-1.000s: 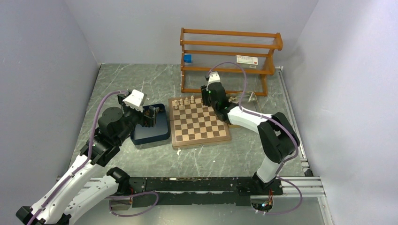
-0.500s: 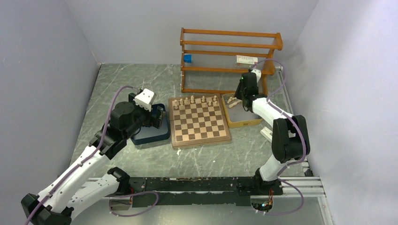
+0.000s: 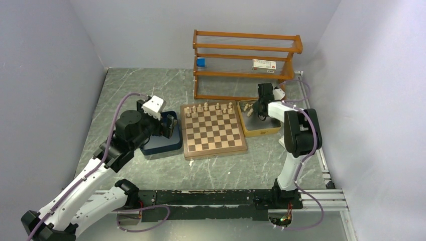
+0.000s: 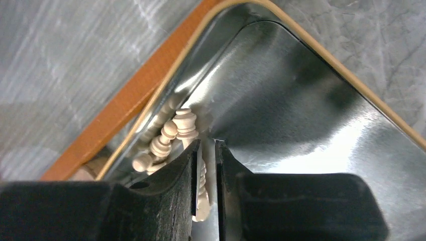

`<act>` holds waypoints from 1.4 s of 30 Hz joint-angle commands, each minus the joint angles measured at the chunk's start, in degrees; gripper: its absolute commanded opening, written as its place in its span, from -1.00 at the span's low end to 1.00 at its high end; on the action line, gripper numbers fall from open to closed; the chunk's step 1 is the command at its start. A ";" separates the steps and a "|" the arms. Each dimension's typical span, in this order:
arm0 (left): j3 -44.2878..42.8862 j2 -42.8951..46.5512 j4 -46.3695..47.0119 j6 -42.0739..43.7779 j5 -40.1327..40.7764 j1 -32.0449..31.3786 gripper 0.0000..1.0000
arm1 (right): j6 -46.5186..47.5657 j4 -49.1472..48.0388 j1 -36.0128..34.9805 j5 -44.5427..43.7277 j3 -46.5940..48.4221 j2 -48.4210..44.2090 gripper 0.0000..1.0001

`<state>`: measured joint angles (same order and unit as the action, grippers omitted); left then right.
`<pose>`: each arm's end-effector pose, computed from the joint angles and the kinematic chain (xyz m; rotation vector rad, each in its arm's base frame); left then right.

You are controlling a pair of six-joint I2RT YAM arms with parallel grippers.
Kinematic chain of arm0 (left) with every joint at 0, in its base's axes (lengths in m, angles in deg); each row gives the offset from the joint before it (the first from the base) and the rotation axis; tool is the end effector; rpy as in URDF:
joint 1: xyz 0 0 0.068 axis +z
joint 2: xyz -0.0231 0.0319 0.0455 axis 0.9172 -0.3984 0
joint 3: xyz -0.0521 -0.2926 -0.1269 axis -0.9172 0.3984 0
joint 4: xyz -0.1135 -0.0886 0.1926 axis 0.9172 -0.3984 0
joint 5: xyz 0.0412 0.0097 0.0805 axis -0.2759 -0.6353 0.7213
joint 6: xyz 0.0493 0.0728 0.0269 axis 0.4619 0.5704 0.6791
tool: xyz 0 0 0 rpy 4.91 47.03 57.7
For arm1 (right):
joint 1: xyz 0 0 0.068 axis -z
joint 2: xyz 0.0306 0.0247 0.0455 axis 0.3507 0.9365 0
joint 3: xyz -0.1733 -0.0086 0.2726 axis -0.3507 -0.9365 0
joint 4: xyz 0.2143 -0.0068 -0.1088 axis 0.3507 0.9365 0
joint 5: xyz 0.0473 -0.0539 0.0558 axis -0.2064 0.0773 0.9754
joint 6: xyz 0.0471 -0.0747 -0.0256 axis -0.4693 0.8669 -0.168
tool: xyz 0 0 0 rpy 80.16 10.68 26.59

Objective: Set up the chess pieces on the board
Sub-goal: Pick up the chess piece from the storage box.

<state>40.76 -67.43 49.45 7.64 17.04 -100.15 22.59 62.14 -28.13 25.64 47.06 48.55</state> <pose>0.1422 -0.0847 0.3517 0.4880 1.7743 -0.3027 0.4152 0.0342 0.1800 0.9451 2.2320 0.1268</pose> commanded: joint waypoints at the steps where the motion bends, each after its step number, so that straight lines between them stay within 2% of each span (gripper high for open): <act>1: -0.37 1.23 0.59 0.53 -1.54 0.01 0.96 | -5.40 1.13 0.21 0.20 1.60 1.68 -0.55; 11: -0.37 1.17 0.67 0.68 -1.90 -0.04 0.96 | -5.00 1.85 0.18 -0.65 0.89 -0.67 -0.41; 22: -0.46 0.57 0.69 0.68 -2.75 0.01 0.96 | -5.60 0.69 0.20 0.03 0.41 -2.34 -0.39; 42: -0.46 -0.31 0.59 0.86 -2.82 0.02 0.96 | -5.51 -0.26 0.21 4.81 2.71 4.31 -0.34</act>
<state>40.76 -68.02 49.48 7.84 15.53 -100.15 17.61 61.01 -28.13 30.31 49.53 50.73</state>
